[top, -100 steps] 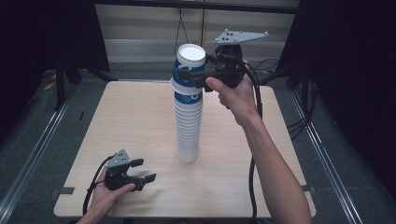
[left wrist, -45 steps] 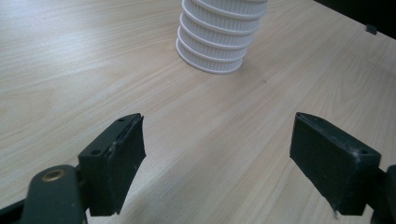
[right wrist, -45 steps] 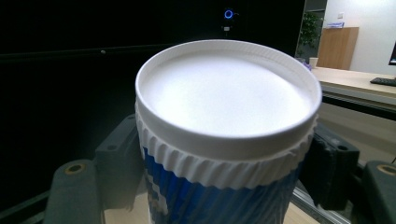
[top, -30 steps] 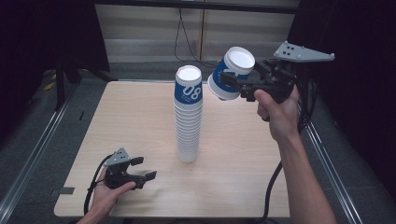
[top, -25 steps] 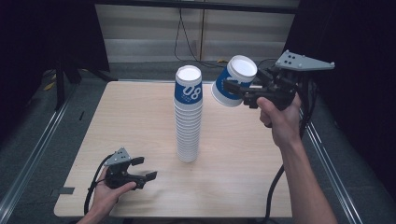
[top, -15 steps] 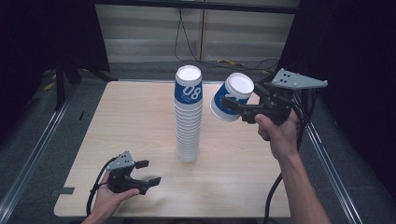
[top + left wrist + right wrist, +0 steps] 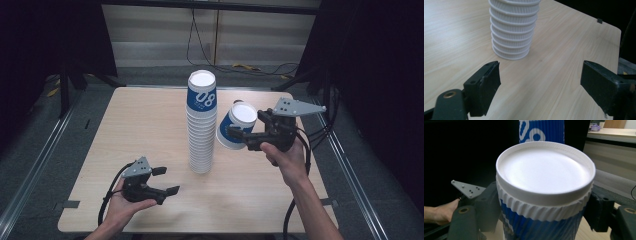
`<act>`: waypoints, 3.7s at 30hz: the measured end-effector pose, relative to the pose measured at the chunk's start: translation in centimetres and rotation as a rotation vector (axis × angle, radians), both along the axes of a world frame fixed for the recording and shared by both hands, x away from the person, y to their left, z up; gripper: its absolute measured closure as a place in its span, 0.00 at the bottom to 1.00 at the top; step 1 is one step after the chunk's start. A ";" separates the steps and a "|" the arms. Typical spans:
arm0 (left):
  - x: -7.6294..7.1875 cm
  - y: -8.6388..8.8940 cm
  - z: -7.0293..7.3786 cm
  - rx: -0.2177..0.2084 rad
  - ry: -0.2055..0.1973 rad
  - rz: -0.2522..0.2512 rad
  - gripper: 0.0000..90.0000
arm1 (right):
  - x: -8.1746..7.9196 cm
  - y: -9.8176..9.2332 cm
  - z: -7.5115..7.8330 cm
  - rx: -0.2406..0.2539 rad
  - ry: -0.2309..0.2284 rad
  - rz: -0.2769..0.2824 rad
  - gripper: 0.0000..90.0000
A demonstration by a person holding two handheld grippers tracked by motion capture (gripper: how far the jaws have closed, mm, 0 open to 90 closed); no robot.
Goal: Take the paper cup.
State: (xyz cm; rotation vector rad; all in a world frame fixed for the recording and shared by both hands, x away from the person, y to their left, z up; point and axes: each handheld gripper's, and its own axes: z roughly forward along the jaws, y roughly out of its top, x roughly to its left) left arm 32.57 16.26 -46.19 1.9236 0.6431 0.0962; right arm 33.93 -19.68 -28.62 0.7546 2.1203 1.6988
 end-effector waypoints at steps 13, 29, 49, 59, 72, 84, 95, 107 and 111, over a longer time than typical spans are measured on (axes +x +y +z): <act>1.2 -1.7 1.3 -0.068 -0.039 -0.025 0.20 | 0.2 0.6 -3.9 0.047 0.052 0.043 0.29; 0.9 -3.3 1.4 -0.090 -0.048 -0.113 0.19 | -0.6 1.3 -8.4 0.068 0.114 0.127 0.29; -0.3 -3.8 1.4 -0.147 -0.042 -0.199 0.17 | -0.6 4.1 -12.6 0.095 0.231 0.226 0.29; -0.2 -4.5 1.1 -0.143 -0.024 -0.226 0.17 | -0.8 5.3 -13.3 0.093 0.276 0.257 0.29; -0.2 -5.5 0.6 -0.116 -0.020 -0.235 0.11 | -1.2 7.0 -13.7 0.080 0.251 0.283 0.29; -0.3 -5.3 1.2 -0.132 -0.077 -0.241 0.22 | -1.5 7.0 -12.8 0.050 0.215 0.292 0.28; -0.2 -5.1 1.0 -0.108 -0.064 -0.260 0.22 | -1.3 6.4 -12.3 0.038 0.262 0.269 0.16; 0.1 -4.7 1.0 -0.060 0.001 -0.269 0.22 | -1.4 5.9 -11.8 -0.014 0.281 0.277 0.15; 0.2 -4.2 1.1 -0.057 0.028 -0.265 0.22 | -1.4 5.8 -11.6 -0.024 0.279 0.275 0.15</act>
